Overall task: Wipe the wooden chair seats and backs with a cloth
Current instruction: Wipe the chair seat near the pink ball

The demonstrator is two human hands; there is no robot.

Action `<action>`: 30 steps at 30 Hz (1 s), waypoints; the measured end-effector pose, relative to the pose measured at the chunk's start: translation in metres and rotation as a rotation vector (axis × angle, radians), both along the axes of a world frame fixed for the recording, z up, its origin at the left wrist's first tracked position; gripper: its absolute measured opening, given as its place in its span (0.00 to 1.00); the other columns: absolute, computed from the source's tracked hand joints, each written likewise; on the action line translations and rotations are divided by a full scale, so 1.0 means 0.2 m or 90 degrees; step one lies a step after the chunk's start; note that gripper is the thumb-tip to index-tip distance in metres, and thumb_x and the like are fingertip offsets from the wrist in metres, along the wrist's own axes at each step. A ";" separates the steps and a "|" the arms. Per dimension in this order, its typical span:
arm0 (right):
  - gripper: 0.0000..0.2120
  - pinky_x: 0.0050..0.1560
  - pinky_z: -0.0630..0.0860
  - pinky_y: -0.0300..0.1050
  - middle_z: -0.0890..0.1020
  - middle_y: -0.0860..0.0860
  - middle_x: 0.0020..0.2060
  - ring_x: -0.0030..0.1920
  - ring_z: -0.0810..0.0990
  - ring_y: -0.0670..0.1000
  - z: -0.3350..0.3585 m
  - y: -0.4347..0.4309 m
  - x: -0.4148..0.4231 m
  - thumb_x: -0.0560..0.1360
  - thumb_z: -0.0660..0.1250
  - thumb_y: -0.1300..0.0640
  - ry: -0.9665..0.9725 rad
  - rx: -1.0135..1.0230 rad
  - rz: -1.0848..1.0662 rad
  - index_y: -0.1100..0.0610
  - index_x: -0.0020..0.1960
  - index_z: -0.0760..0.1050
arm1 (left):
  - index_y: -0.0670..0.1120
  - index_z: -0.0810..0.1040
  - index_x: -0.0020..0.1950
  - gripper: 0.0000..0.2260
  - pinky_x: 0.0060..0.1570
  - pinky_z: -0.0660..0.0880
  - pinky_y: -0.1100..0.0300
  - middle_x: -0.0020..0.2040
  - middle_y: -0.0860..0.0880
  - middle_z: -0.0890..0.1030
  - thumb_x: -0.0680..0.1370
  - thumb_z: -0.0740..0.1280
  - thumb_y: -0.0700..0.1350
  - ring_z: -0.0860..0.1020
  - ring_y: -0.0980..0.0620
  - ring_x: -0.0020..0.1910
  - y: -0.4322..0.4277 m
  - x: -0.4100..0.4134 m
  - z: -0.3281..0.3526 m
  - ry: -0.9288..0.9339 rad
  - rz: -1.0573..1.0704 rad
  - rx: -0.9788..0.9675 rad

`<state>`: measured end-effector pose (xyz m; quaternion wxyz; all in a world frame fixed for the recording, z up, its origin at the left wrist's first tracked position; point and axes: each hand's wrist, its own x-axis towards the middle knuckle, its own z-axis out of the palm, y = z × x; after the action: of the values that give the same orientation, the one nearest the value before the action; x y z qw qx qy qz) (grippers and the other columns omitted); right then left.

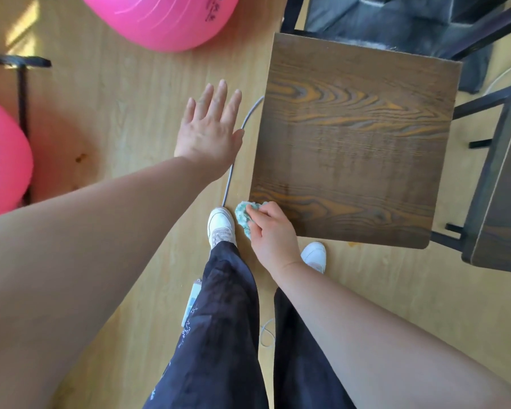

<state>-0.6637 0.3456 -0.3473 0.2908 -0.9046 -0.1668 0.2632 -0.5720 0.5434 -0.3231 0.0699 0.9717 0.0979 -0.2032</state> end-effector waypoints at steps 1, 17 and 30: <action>0.16 0.54 0.78 0.48 0.78 0.54 0.50 0.54 0.79 0.55 0.01 -0.01 0.01 0.77 0.65 0.64 -0.002 0.017 -0.007 0.60 0.63 0.79 | 0.49 0.42 0.81 0.28 0.78 0.46 0.45 0.82 0.46 0.44 0.84 0.48 0.54 0.43 0.45 0.80 -0.01 -0.01 0.01 0.001 0.001 0.000; 0.14 0.49 0.71 0.35 0.74 0.50 0.57 0.55 0.79 0.51 0.14 -1.21 0.76 0.81 0.63 0.57 -0.039 -0.162 -0.565 0.60 0.64 0.78 | 0.50 0.45 0.81 0.28 0.78 0.44 0.47 0.82 0.48 0.44 0.84 0.51 0.54 0.42 0.48 0.80 -0.74 0.15 0.03 0.010 -0.092 -0.030; 0.19 0.56 0.75 0.47 0.73 0.53 0.57 0.53 0.76 0.54 -0.01 -1.18 0.73 0.78 0.64 0.61 -0.084 -0.191 -0.310 0.57 0.69 0.74 | 0.50 0.47 0.81 0.29 0.78 0.46 0.47 0.82 0.48 0.46 0.83 0.52 0.55 0.44 0.48 0.80 -0.72 0.17 -0.06 0.027 -0.087 0.017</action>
<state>-0.5181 0.1102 -0.3485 0.1970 -0.9660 0.0775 0.1483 -0.5371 0.3992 -0.3344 0.0408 0.9724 0.0351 -0.2271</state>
